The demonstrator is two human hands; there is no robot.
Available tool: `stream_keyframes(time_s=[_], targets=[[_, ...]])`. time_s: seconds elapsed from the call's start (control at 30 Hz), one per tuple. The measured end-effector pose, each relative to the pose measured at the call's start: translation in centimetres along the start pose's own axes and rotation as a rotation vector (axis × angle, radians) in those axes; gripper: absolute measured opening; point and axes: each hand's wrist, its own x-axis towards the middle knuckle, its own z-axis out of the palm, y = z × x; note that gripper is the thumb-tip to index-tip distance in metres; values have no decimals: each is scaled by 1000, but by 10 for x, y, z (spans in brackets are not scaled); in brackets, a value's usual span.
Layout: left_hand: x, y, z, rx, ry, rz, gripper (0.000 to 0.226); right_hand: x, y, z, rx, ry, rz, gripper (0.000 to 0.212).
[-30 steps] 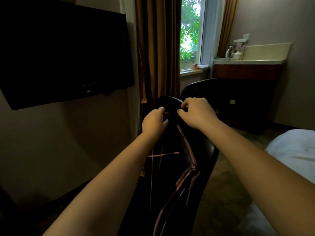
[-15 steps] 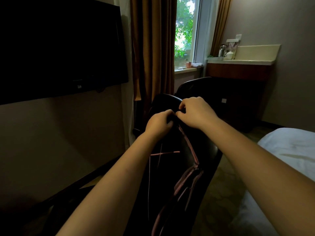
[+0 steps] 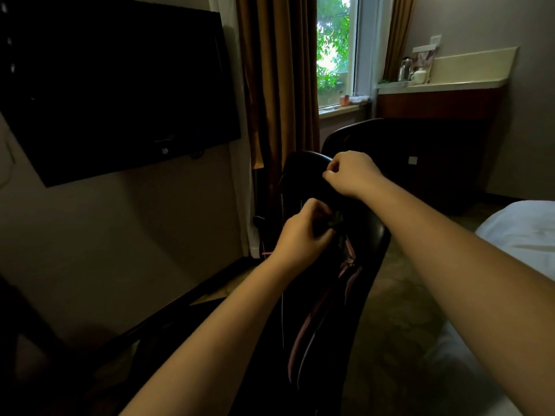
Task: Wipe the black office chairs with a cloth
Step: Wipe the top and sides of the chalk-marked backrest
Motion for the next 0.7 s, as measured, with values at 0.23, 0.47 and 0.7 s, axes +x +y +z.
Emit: stream_keyframes(time_s=[0.23,0.47,0.7], targets=[[-13,8,1,12,50,-11,22,-15,-3,-1,-151,-48,-43,37],[15,0,4,135,107,-20,20,-3,-4,1,-153,-101,-60,37],[77,-34,1,206,86,-126,27,14,1,13,-92,-119,-70,28]])
